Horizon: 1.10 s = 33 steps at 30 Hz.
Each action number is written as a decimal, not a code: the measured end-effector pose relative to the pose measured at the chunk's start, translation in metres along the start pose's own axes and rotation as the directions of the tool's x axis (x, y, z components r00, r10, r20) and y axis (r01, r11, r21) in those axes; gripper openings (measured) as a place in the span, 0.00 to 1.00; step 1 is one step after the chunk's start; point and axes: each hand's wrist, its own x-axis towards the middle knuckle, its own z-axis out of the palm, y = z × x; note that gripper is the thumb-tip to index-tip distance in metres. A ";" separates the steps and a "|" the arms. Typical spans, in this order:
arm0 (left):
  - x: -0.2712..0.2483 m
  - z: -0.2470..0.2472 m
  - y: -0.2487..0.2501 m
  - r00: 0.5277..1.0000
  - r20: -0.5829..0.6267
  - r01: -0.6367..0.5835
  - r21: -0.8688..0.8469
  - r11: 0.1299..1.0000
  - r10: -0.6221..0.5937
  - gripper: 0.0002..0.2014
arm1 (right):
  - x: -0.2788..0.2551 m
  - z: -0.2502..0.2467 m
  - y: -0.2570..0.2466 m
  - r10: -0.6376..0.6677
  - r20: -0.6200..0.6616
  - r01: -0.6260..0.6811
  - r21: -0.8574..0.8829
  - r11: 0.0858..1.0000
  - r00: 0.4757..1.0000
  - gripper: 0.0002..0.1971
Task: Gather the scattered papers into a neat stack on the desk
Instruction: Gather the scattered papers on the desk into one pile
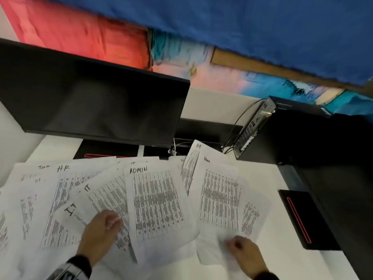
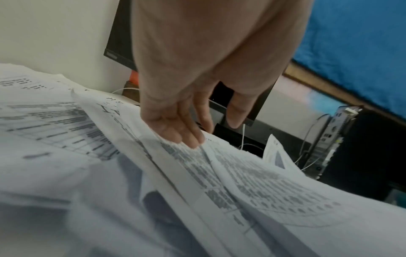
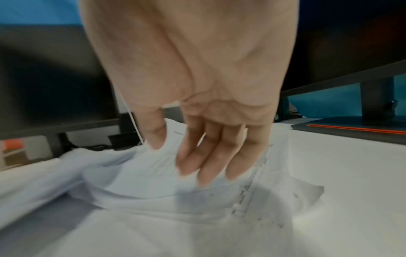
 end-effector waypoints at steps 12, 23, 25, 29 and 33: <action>0.043 0.049 0.025 0.973 -0.058 0.226 0.102 0.969 -0.221 0.20 | 0.119 -0.057 0.027 0.337 0.023 -0.322 0.367 0.873 0.941 0.63; 0.064 0.074 0.028 0.958 -0.107 0.274 0.088 0.958 -0.265 0.20 | 0.161 -0.063 -0.067 0.090 0.194 -0.189 0.581 0.792 0.977 0.33; 0.065 0.074 0.026 0.954 -0.122 0.284 0.066 0.957 -0.274 0.20 | 0.157 -0.060 -0.078 0.061 0.228 -0.188 0.593 0.783 0.972 0.32; 0.070 0.074 0.021 0.959 -0.092 0.275 0.108 0.955 -0.266 0.19 | 0.153 -0.051 -0.085 0.044 0.248 -0.205 0.676 0.707 0.968 0.37; 0.071 0.071 0.021 0.956 -0.079 0.291 0.144 0.946 -0.282 0.13 | 0.146 -0.049 -0.080 0.039 0.250 -0.200 0.659 0.725 0.968 0.28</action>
